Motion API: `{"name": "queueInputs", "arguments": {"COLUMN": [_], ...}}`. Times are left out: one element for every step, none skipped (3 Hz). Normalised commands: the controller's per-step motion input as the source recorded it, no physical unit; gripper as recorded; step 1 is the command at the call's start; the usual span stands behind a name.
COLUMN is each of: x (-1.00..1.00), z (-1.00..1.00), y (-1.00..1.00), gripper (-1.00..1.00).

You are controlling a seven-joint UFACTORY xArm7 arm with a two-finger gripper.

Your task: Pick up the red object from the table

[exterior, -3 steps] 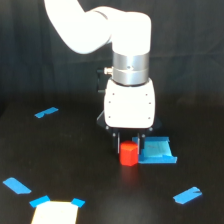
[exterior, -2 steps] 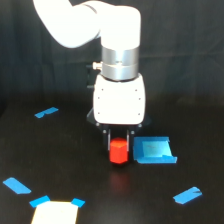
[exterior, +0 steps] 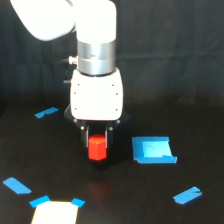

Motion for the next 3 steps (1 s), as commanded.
{"name": "queueInputs", "arguments": {"x": [0.61, 0.39, 0.14], "z": [1.0, 1.0, 1.0], "y": [-0.5, -0.35, -0.16], "gripper": [-1.0, -0.76, -1.0]}}
